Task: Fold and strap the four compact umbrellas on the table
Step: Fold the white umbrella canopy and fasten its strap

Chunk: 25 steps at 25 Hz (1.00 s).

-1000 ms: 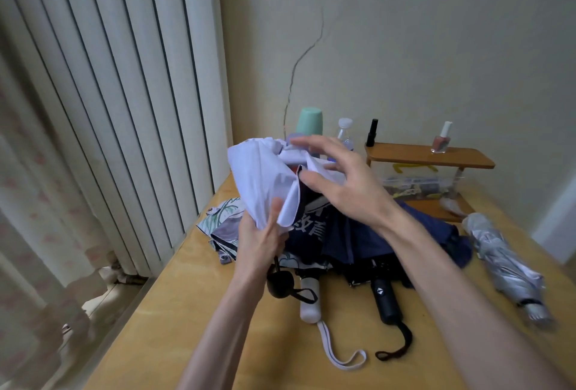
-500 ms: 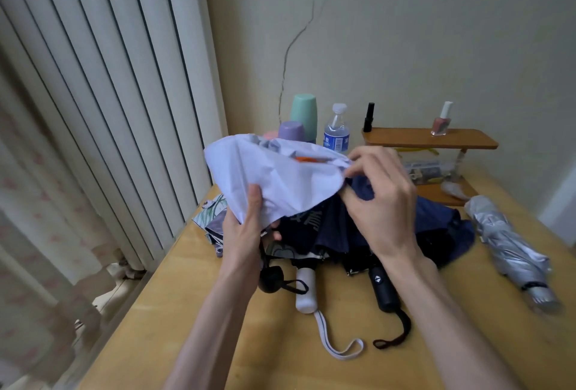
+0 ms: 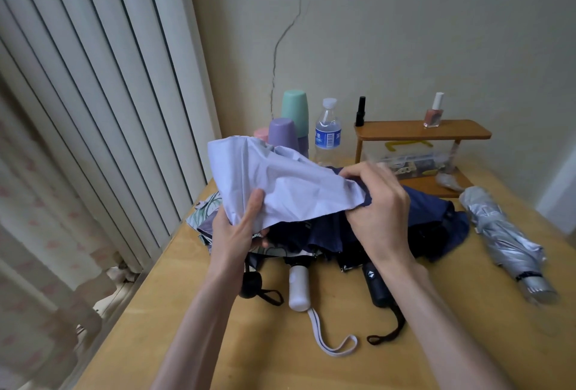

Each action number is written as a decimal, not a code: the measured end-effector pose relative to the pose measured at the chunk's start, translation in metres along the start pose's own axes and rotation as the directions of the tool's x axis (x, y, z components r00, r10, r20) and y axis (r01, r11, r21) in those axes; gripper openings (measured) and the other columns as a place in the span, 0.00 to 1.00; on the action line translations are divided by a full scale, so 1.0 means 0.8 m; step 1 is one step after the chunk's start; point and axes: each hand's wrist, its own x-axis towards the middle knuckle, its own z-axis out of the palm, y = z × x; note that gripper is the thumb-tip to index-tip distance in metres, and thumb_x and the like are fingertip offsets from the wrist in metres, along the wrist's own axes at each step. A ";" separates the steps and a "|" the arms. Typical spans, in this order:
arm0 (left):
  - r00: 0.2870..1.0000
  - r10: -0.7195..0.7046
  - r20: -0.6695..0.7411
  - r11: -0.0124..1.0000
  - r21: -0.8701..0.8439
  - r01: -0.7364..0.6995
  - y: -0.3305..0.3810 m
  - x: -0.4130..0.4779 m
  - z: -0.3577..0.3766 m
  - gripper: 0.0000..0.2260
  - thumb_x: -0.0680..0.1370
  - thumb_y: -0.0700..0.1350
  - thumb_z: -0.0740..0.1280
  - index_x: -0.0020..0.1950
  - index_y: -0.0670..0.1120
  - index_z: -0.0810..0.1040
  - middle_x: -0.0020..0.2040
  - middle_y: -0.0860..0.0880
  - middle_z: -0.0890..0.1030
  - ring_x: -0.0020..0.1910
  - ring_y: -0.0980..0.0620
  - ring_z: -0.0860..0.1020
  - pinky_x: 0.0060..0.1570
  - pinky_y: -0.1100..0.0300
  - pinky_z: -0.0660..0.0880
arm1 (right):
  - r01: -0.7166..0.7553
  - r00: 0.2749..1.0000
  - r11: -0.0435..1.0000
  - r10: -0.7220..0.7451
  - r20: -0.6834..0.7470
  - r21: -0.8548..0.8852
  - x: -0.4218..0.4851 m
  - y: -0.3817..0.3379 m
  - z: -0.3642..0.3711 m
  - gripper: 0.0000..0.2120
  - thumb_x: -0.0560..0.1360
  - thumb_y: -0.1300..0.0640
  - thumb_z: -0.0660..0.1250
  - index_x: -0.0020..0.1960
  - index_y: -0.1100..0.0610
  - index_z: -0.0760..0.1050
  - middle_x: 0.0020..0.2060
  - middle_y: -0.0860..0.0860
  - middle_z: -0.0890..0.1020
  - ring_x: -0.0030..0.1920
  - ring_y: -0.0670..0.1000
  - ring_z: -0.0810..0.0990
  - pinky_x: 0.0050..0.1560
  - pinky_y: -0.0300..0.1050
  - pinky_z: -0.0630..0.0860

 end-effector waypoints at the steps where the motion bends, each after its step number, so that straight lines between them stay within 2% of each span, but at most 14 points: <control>1: 1.000 -0.003 -0.006 1.000 -0.004 0.003 0.001 0.000 0.000 0.18 0.80 0.55 0.73 0.61 0.43 0.81 0.37 0.49 0.82 0.29 0.52 0.76 0.25 0.60 0.73 | -0.016 1.000 1.000 0.016 -0.002 0.001 0.000 0.000 0.000 0.08 0.73 0.68 0.74 0.47 0.59 0.78 0.37 0.49 0.80 0.37 0.54 0.77 0.35 0.52 0.73; 2: 1.000 -0.004 -0.012 1.000 -0.011 0.004 0.002 0.000 0.000 0.17 0.80 0.55 0.72 0.61 0.44 0.81 0.39 0.50 0.83 0.30 0.52 0.77 0.26 0.60 0.74 | -0.062 0.998 0.998 0.062 -0.021 0.012 0.001 -0.001 0.001 0.10 0.74 0.68 0.73 0.44 0.57 0.74 0.32 0.46 0.77 0.33 0.52 0.72 0.33 0.51 0.71; 4: 1.000 -0.002 -0.013 1.000 -0.004 0.002 0.004 0.000 -0.002 0.15 0.81 0.55 0.72 0.62 0.47 0.81 0.44 0.52 0.85 0.35 0.54 0.80 0.30 0.60 0.74 | -0.169 0.982 0.985 0.171 -0.074 0.038 0.002 -0.002 0.000 0.16 0.71 0.71 0.70 0.41 0.54 0.68 0.27 0.43 0.69 0.31 0.49 0.62 0.31 0.49 0.66; 6: 1.000 0.011 -0.012 1.000 0.011 -0.011 0.006 0.001 -0.005 0.15 0.80 0.55 0.73 0.61 0.49 0.81 0.47 0.52 0.86 0.38 0.54 0.81 0.32 0.60 0.75 | -0.219 0.973 0.975 0.221 -0.063 0.036 0.003 -0.003 -0.002 0.16 0.70 0.71 0.71 0.43 0.53 0.69 0.30 0.42 0.71 0.33 0.48 0.64 0.33 0.49 0.67; 8: 1.000 0.024 -0.013 0.999 0.028 -0.024 0.008 0.002 -0.006 0.15 0.79 0.56 0.73 0.61 0.48 0.82 0.47 0.50 0.86 0.40 0.52 0.81 0.32 0.58 0.75 | -0.120 0.993 0.993 0.120 -0.014 -0.018 0.003 -0.002 -0.007 0.13 0.72 0.69 0.74 0.52 0.56 0.77 0.42 0.43 0.79 0.40 0.47 0.75 0.37 0.47 0.73; 9: 1.000 0.026 -0.013 0.999 0.033 -0.025 0.008 0.002 -0.007 0.16 0.79 0.56 0.73 0.61 0.47 0.82 0.47 0.49 0.85 0.40 0.51 0.81 0.32 0.57 0.75 | -0.023 1.000 0.998 0.023 -0.005 -0.054 0.004 -0.002 -0.008 0.14 0.73 0.70 0.73 0.55 0.58 0.79 0.46 0.47 0.81 0.44 0.50 0.79 0.39 0.48 0.74; 10: 1.000 0.026 -0.016 0.999 0.036 -0.025 0.007 0.003 -0.007 0.17 0.79 0.57 0.74 0.61 0.46 0.82 0.46 0.49 0.85 0.40 0.50 0.80 0.32 0.58 0.75 | 0.065 0.998 0.994 -0.067 -0.019 -0.087 0.004 -0.001 -0.010 0.13 0.72 0.73 0.71 0.53 0.60 0.80 0.46 0.50 0.81 0.44 0.53 0.80 0.38 0.48 0.75; 12: 0.999 0.026 -0.031 0.999 0.024 -0.025 0.005 0.003 -0.006 0.17 0.79 0.56 0.74 0.60 0.47 0.81 0.47 0.49 0.85 0.39 0.51 0.80 0.31 0.58 0.75 | 0.106 0.989 0.982 -0.121 -0.089 -0.156 0.003 0.000 -0.009 0.14 0.67 0.79 0.64 0.41 0.61 0.76 0.36 0.52 0.75 0.35 0.55 0.73 0.30 0.50 0.68; 13: 0.999 0.024 -0.040 1.000 0.010 -0.024 0.003 0.003 -0.004 0.15 0.79 0.55 0.74 0.59 0.47 0.81 0.47 0.49 0.84 0.39 0.51 0.80 0.30 0.59 0.74 | 0.072 0.987 0.982 -0.095 -0.128 -0.174 0.001 0.000 -0.007 0.15 0.64 0.79 0.61 0.36 0.60 0.70 0.32 0.51 0.69 0.31 0.55 0.66 0.28 0.49 0.62; 15: 0.999 0.030 -0.046 0.999 -0.022 -0.031 0.004 0.000 0.002 0.12 0.80 0.53 0.74 0.57 0.48 0.81 0.46 0.49 0.83 0.39 0.50 0.78 0.29 0.60 0.71 | -0.034 0.982 0.990 0.007 -0.191 -0.138 -0.004 0.000 -0.003 0.17 0.62 0.78 0.56 0.35 0.56 0.61 0.31 0.48 0.60 0.31 0.53 0.57 0.30 0.47 0.53; 17: 0.998 0.028 -0.052 0.999 -0.040 -0.030 0.006 -0.001 0.005 0.11 0.80 0.53 0.74 0.55 0.48 0.80 0.43 0.48 0.81 0.37 0.49 0.75 0.28 0.60 0.70 | -0.098 0.979 0.988 0.074 -0.189 -0.117 -0.009 0.003 0.000 0.16 0.65 0.78 0.59 0.35 0.57 0.64 0.31 0.46 0.63 0.32 0.51 0.59 0.29 0.47 0.57; 20: 0.998 0.011 -0.064 0.998 -0.059 -0.015 0.009 0.003 -0.004 0.13 0.79 0.56 0.74 0.54 0.47 0.81 0.41 0.47 0.79 0.36 0.48 0.73 0.29 0.59 0.69 | -0.013 0.992 0.990 -0.004 -0.123 -0.139 -0.006 0.009 -0.006 0.10 0.72 0.73 0.70 0.41 0.61 0.73 0.39 0.52 0.77 0.34 0.49 0.68 0.30 0.46 0.68; 23: 0.998 -0.002 -0.060 1.000 -0.029 0.000 0.009 0.003 -0.006 0.15 0.79 0.56 0.74 0.58 0.47 0.82 0.44 0.49 0.84 0.37 0.50 0.78 0.32 0.58 0.73 | 0.015 0.981 0.990 -0.042 -0.190 -0.140 -0.005 0.002 -0.004 0.07 0.71 0.73 0.70 0.44 0.64 0.75 0.44 0.55 0.79 0.39 0.51 0.73 0.32 0.49 0.73; 25: 0.999 -0.008 -0.041 1.000 -0.016 0.008 0.008 -0.001 0.001 0.15 0.79 0.56 0.74 0.59 0.48 0.82 0.46 0.49 0.85 0.39 0.49 0.80 0.33 0.56 0.74 | -0.006 0.980 0.988 -0.025 -0.196 -0.155 -0.006 -0.002 0.002 0.11 0.69 0.74 0.68 0.50 0.65 0.77 0.49 0.57 0.80 0.47 0.53 0.78 0.36 0.49 0.76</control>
